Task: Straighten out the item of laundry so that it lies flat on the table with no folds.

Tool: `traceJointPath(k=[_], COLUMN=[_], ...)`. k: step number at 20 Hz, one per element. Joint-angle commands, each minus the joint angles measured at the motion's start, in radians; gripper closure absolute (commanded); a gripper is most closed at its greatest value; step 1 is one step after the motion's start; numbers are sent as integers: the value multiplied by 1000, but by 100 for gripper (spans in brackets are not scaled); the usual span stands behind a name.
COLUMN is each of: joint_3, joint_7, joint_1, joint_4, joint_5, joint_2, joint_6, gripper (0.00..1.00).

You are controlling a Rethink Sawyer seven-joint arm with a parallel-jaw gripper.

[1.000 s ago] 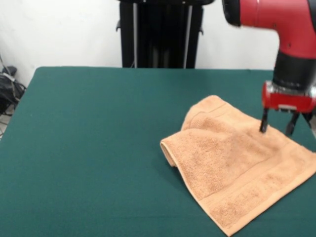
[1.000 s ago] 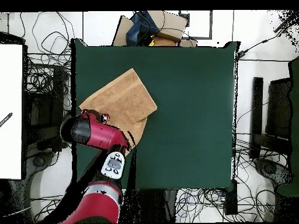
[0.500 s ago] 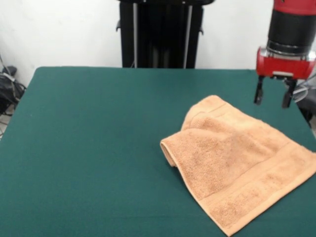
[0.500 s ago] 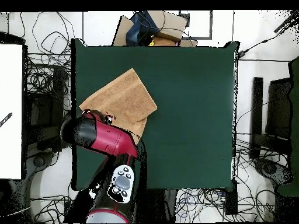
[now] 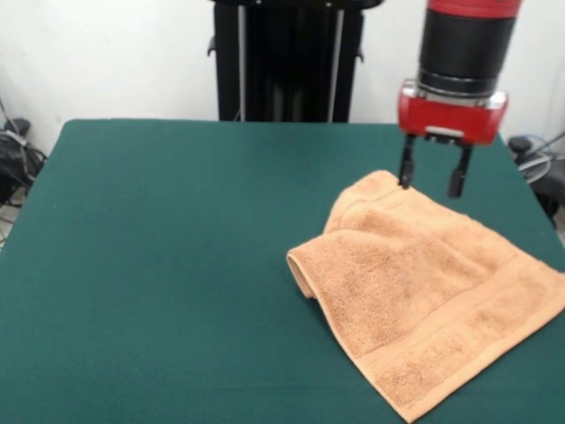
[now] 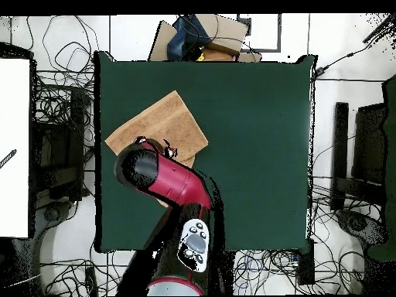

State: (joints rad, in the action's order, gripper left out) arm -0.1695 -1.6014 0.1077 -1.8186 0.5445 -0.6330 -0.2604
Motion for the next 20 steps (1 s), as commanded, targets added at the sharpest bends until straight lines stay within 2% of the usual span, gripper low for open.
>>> traceJointPath(k=[1,4,5,10,17,20], joint_3=[41,27,19,-8,8,32], joint_7=[-142,-158,-167,-184,-175,-162], joint_1=[-45,-35,-24,-2,-22,-56], joint_4=[-78,-63,-59,-36,-35,-17], joint_5=[-74,-78,-81,-81,-91,-92], joint_2=[34,46,47,61,65,111], joint_6=[38,31,22,8,16,52], gripper=[0,0,100,100,100,100])
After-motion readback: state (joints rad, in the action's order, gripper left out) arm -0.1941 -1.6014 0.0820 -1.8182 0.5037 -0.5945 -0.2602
